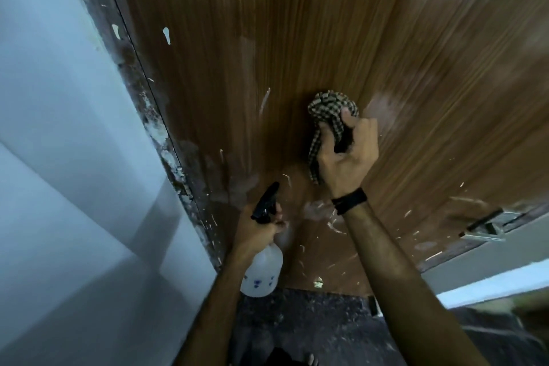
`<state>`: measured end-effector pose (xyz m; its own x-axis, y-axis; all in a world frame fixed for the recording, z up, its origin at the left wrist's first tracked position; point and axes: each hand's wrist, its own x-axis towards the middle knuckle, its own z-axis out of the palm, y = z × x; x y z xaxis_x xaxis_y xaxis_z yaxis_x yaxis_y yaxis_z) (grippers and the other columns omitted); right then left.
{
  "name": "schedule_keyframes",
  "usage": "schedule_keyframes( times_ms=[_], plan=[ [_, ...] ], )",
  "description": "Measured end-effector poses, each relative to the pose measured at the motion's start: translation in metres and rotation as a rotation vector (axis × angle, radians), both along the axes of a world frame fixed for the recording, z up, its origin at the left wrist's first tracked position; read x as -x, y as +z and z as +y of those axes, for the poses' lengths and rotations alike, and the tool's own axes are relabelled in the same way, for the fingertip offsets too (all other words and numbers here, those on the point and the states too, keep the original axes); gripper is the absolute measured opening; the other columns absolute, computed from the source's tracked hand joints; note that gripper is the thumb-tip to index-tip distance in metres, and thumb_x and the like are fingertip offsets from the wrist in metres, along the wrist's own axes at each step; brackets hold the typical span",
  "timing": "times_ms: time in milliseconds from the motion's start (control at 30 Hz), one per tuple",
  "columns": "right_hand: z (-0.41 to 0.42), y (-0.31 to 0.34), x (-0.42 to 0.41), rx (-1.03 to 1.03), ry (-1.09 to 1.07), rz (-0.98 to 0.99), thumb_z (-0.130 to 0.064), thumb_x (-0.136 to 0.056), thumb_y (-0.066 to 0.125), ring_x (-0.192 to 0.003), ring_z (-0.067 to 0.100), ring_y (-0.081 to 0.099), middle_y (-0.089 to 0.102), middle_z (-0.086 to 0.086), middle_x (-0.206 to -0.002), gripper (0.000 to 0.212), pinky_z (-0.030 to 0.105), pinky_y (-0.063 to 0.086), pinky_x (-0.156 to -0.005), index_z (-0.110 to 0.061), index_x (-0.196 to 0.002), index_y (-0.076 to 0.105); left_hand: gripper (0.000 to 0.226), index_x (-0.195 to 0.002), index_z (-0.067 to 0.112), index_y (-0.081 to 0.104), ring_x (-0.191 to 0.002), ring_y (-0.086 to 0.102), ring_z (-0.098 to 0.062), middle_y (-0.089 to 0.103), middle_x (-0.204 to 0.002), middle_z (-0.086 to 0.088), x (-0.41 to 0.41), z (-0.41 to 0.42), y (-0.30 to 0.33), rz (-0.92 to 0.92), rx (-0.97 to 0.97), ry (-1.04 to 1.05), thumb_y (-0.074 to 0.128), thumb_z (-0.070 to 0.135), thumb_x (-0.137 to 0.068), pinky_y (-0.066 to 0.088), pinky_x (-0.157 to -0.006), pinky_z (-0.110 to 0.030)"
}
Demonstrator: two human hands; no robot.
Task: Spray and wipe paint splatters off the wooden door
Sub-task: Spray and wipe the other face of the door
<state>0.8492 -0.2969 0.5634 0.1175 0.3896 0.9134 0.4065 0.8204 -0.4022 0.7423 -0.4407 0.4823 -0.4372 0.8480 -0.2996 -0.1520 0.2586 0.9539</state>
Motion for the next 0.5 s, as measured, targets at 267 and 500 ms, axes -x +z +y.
schedule_keyframes(
  times_ms=[267,500],
  plan=[
    [-0.013,-0.1,-0.009,0.2,0.11,-0.436,-0.003,-0.084,0.07,-0.078,0.013,0.046,0.05,0.011,-0.096,0.037,0.033,0.05,-0.053,-0.015,-0.113,0.049,0.025,-0.085,0.014,0.065,-0.044,0.049,-0.006,0.063,-0.076,-0.004,0.0,0.009,-0.005,-0.007,0.055,-0.017,0.075,-0.009,-0.081,0.041,-0.046,-0.024],
    [-0.016,-0.069,0.0,0.172,0.158,-0.123,0.005,-0.081,0.073,-0.082,0.012,0.048,0.052,0.009,-0.094,0.035,0.016,0.042,-0.071,-0.01,-0.106,0.054,0.027,-0.078,0.012,0.063,-0.046,0.052,-0.003,0.061,-0.068,0.0,0.003,0.004,-0.008,0.022,0.042,0.123,0.076,-0.012,-0.078,0.044,-0.055,-0.022]
  ],
)
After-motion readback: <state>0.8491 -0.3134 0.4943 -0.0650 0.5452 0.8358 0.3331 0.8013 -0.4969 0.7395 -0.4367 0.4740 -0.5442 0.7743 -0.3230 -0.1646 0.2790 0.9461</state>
